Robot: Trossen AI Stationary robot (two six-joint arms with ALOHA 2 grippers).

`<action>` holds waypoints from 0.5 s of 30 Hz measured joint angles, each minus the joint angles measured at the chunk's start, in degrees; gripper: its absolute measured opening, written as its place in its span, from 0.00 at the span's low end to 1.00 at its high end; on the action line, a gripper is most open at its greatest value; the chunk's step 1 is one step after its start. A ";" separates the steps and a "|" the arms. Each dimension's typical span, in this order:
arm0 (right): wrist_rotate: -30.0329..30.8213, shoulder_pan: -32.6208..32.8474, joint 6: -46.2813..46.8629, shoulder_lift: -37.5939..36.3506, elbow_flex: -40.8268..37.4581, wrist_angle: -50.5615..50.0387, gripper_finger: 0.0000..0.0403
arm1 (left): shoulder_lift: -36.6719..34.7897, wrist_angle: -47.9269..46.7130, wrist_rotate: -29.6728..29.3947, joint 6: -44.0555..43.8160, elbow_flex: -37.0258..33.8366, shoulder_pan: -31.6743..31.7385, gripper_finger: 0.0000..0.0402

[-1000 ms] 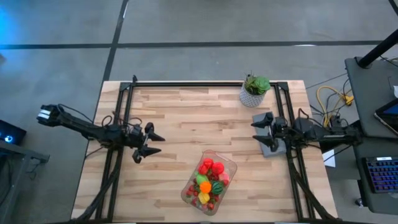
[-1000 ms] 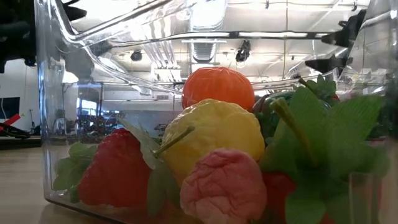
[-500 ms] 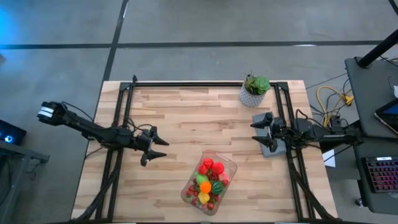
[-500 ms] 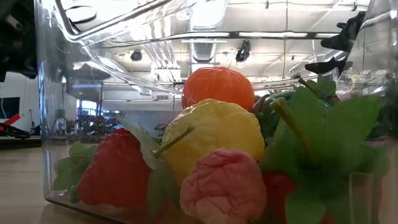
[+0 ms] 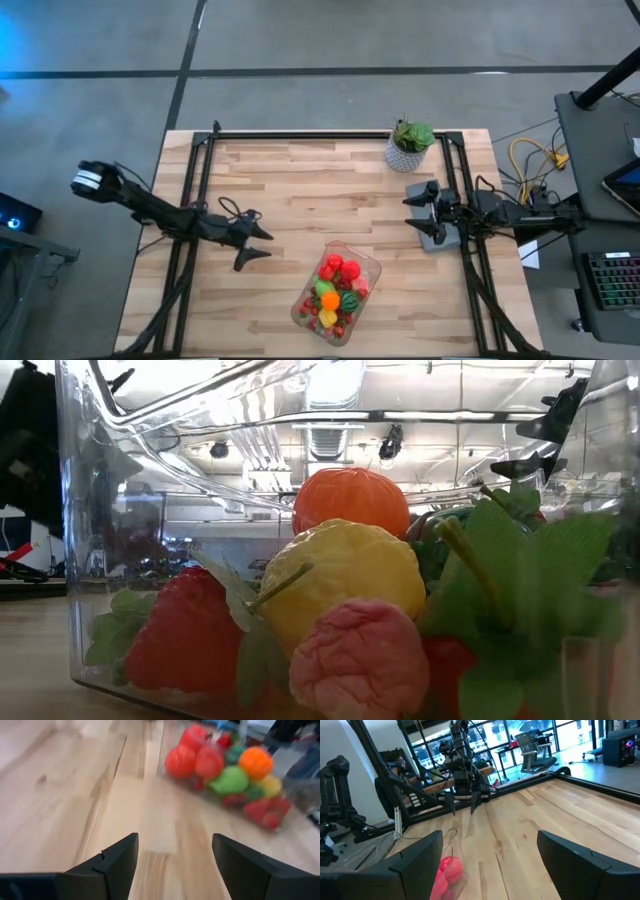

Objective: Pick and placing Produce into tupperware
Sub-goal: Return to Home Position

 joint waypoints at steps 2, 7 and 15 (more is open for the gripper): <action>0.00 0.00 -0.01 0.00 0.00 -0.01 0.78 | 2.16 0.02 0.00 0.00 0.02 0.00 0.60; 0.00 0.00 0.00 0.00 0.00 -0.01 0.78 | 7.54 0.00 0.00 -0.02 0.02 0.00 0.60; 0.00 0.00 -0.01 0.00 0.00 -0.01 0.78 | 15.15 1.33 -0.39 0.16 0.17 -0.02 0.60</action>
